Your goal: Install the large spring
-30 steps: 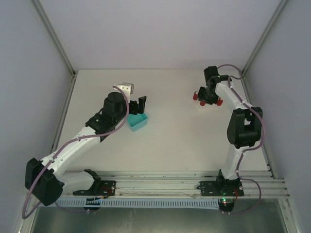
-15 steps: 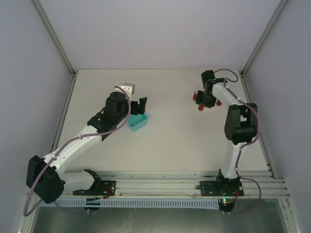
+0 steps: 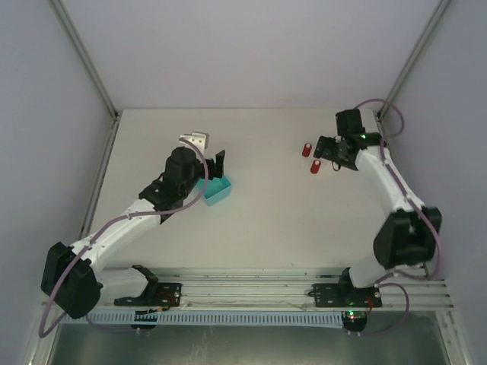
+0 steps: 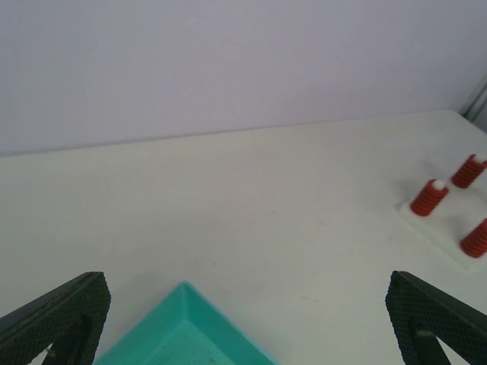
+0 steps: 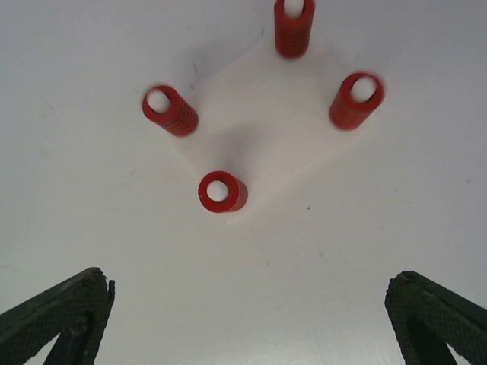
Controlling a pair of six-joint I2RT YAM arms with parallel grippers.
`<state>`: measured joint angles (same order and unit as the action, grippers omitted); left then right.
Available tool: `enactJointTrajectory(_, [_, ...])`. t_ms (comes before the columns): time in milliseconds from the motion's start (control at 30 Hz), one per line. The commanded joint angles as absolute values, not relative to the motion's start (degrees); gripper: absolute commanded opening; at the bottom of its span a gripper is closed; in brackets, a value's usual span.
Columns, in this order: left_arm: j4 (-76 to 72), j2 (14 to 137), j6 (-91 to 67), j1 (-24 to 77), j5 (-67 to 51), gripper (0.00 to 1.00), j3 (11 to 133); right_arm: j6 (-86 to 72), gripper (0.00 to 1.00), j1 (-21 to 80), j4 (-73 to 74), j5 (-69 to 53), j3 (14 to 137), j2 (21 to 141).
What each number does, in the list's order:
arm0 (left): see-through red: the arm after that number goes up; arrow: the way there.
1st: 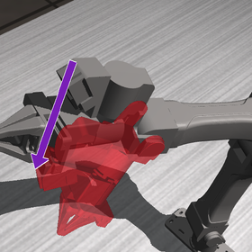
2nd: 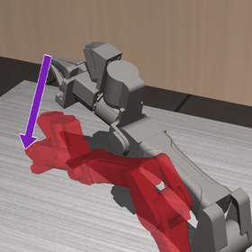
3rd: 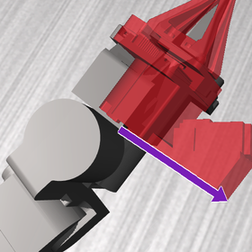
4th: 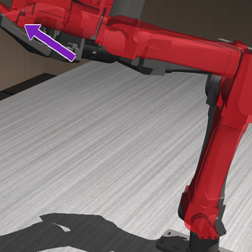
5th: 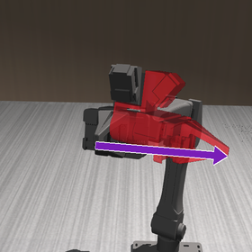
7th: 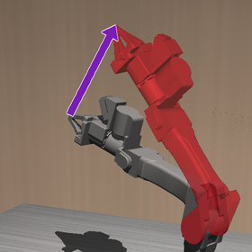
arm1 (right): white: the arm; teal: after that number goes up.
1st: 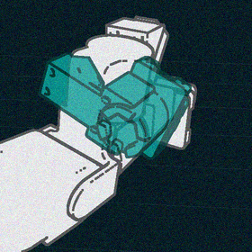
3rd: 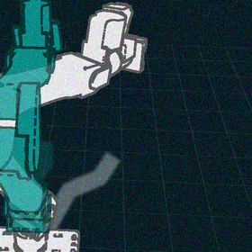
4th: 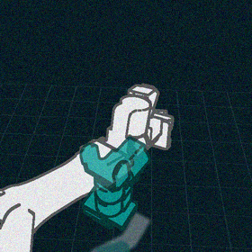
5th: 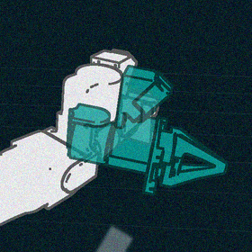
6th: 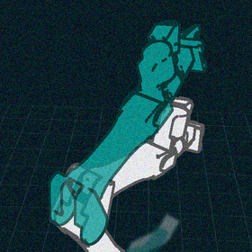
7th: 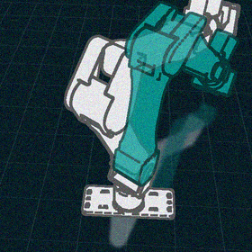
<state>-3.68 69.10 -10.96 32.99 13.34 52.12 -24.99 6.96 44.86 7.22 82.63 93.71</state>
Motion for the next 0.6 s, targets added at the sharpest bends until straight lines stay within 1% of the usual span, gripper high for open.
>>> enactJointTrajectory(0, [-15.89,68.85,-2.58,31.74,17.84,0.99,47.68,-21.62,0.99,6.64,36.49,12.78,74.01,82.93])
enactJointTrajectory(133, [-24.84,70.37,-1.92,28.8,22.19,0.99,43.21,-15.97,0.99,6.5,24.79,15.02,63.11,74.08])
enactJointTrajectory(200, [-26.89,71.55,-2.79,25.84,20.83,0.99,41.3,-11.71,0.99,6.5,16.92,15.71,57.1,70.86])
enactJointTrajectory(267, [-30.95,72.11,-1.51,22.9,16.73,0.99,38.66,-8.31,0.99,6.55,8.08,16.85,50.31,68.88])
enactJointTrajectory(467, [-45.46,75.28,-0.47,16.72,19.52,0.99,28.43,-0.65,0.99,6.43,-10.32,14.24,37.48,70.51])
enactJointTrajectory(567, [-50.75,78.26,-1.04,13.97,17.47,0.99,25.65,0.73,0.99,6.42,-19.89,13.61,32.69,73.72])
